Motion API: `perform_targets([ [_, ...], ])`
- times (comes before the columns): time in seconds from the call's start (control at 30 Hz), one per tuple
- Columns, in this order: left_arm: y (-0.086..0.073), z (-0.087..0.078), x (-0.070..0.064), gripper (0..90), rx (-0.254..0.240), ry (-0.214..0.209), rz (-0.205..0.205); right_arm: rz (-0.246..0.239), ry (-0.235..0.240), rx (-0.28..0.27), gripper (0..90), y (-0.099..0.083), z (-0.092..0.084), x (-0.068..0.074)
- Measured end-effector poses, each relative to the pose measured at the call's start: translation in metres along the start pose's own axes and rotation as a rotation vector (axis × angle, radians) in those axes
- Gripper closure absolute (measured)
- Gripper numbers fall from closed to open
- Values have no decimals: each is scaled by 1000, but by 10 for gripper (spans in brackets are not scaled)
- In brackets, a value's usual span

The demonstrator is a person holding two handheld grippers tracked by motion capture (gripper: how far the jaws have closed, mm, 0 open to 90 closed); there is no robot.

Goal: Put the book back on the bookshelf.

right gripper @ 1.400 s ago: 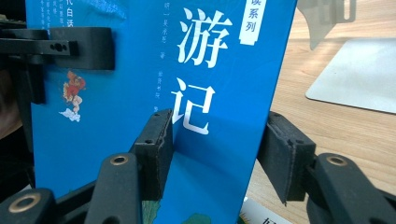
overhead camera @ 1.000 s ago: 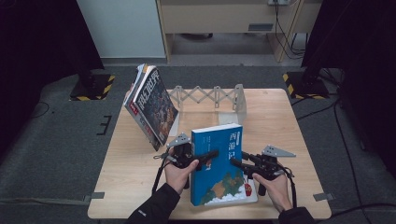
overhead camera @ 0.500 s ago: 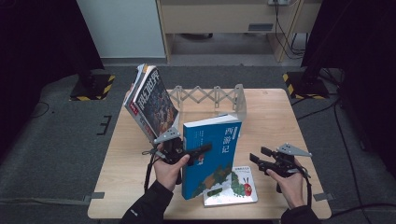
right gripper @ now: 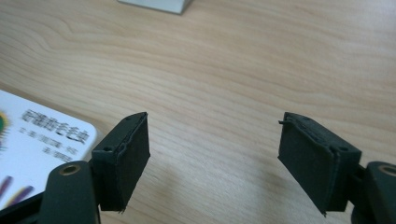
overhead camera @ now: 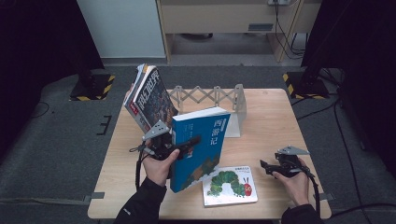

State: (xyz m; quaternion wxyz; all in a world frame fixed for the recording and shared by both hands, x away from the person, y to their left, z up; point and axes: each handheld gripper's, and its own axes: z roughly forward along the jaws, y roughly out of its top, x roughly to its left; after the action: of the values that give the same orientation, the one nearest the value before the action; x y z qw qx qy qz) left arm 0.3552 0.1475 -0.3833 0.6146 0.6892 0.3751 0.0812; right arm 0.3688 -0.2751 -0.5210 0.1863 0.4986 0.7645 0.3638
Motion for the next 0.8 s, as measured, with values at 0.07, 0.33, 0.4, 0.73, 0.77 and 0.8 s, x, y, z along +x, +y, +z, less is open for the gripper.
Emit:
perform_targets([
  [0.07,4,-4,0,603,-8,22,17,-11,-16,21,233,-2,2,-2],
  [0.33,16,-16,8,602,-37,76,31,-48,-56,53,145,-9,11,1],
  [0.4,18,-18,9,603,-43,89,33,-43,-59,42,103,-10,13,1],
  [0.73,31,-10,21,603,-54,144,43,-31,-67,40,62,-11,15,-1],
  [0.77,33,-8,23,603,-57,150,48,-31,-67,40,55,-11,15,-1],
  [0.8,35,-6,24,603,-62,154,47,-30,-66,42,54,-11,15,-1],
])
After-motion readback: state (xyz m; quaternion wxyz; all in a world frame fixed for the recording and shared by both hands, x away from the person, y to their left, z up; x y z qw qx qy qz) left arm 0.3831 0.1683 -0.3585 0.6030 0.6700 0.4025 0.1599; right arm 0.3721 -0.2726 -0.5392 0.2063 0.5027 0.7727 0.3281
